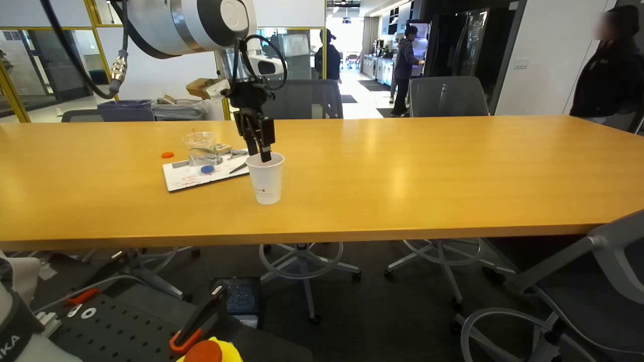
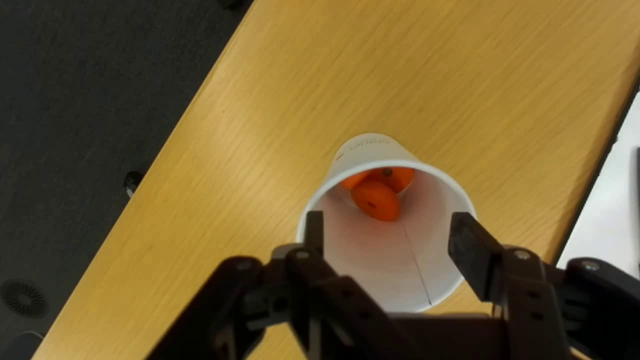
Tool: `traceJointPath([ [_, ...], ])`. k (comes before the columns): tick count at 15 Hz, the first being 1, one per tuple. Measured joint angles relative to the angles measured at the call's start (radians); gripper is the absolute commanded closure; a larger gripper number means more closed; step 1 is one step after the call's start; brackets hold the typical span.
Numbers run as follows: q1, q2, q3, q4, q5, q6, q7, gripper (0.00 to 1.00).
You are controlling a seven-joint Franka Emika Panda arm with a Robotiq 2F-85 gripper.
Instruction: Pick up the orange tokens and put them in the white cup. Pick up the blue token and put it in the colourless cup.
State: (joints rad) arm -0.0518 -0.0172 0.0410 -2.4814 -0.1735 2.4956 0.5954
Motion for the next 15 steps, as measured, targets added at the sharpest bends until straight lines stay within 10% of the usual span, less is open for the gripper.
traceJointPath([
  [15,0.217,0.056,0.148,0.174,0.082,0.017,-0.222,0.0],
])
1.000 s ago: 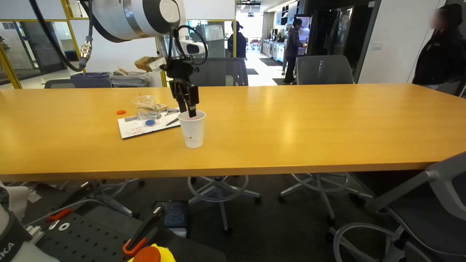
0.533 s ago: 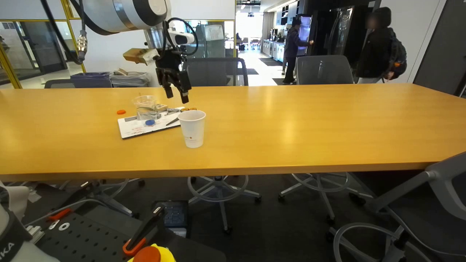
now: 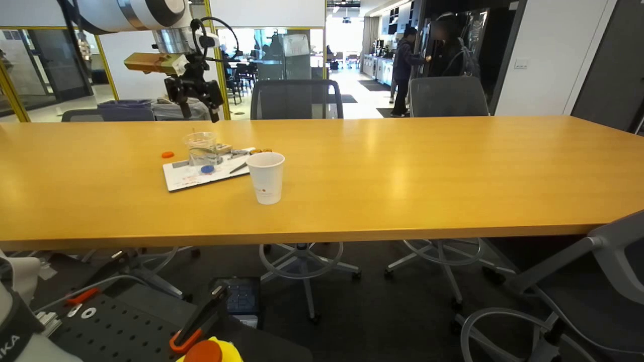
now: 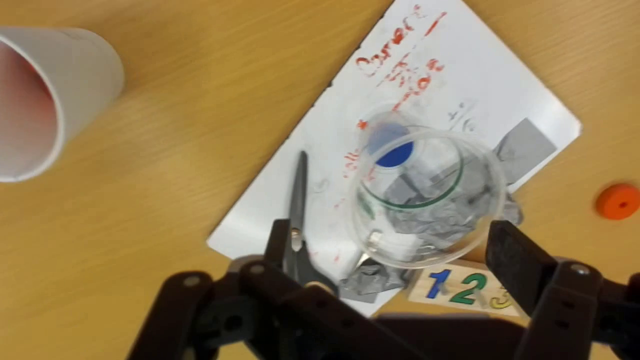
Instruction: Pick up the orange tokens and put them in the white cup. Pick up the blue token and put it in the colourless cup.
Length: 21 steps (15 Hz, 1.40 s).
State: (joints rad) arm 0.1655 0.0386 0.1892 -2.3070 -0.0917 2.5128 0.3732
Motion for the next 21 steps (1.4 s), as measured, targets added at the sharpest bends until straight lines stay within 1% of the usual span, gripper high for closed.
traceJointPath([
  [5,0.066,0.121,0.045,0.122,0.005,-0.001,-0.145,0.0],
  [10,0.104,0.239,0.073,0.254,0.006,-0.005,-0.282,0.0],
  [15,0.131,0.376,0.079,0.367,0.005,-0.024,-0.385,0.0],
  [21,0.155,0.532,0.081,0.522,0.005,-0.094,-0.483,0.0],
])
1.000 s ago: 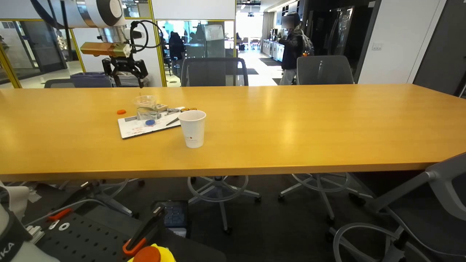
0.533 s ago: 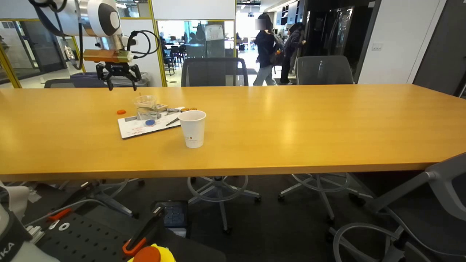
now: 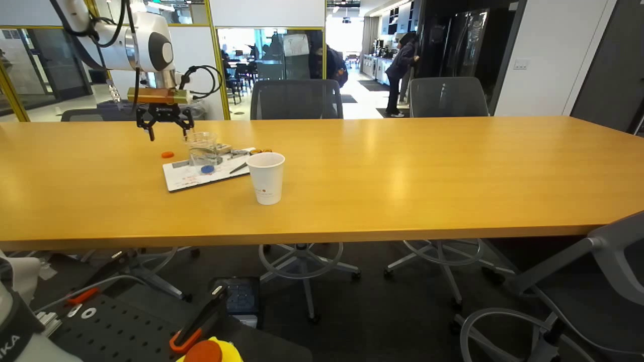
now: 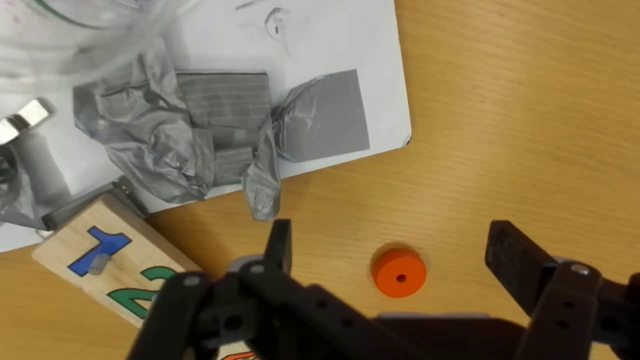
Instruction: Pick up the orange tokens and put them in the white cup. Pick up the blue token and put it in the colourless cup.
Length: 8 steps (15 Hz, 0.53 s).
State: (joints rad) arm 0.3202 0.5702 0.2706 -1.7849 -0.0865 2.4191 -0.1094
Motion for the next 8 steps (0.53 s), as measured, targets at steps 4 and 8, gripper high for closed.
traceJointPath([
  [4,0.02,0.074,0.001,0.093,0.0,-0.036,-0.04,0.0],
  [8,0.039,0.133,0.002,0.165,-0.003,-0.045,-0.059,0.0],
])
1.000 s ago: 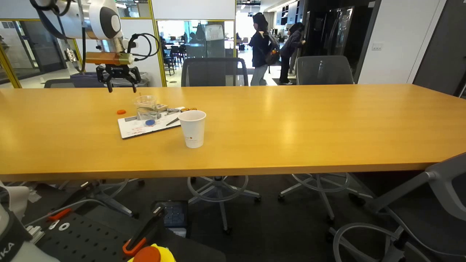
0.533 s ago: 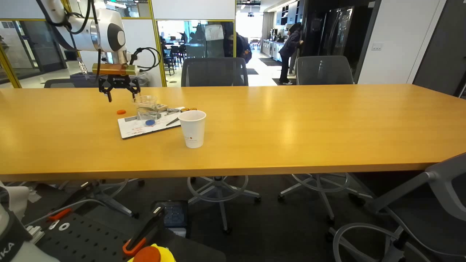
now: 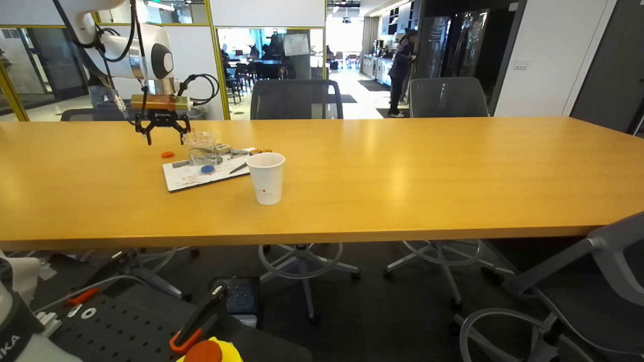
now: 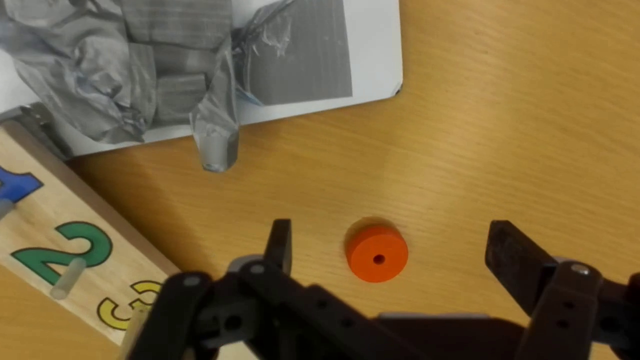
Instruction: Pick up the orange tokens and put them in the white cup. Pick up the blue token and put it in the colourless cup.
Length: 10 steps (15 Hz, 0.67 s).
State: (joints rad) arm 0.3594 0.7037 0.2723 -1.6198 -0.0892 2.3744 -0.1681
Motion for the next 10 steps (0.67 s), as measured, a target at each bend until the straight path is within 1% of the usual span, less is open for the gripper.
traceJointPath([
  [7,0.04,0.081,-0.002,0.093,-0.018,-0.012,-0.003,0.0],
  [10,0.064,0.106,-0.02,0.129,-0.045,-0.013,0.0,0.0],
])
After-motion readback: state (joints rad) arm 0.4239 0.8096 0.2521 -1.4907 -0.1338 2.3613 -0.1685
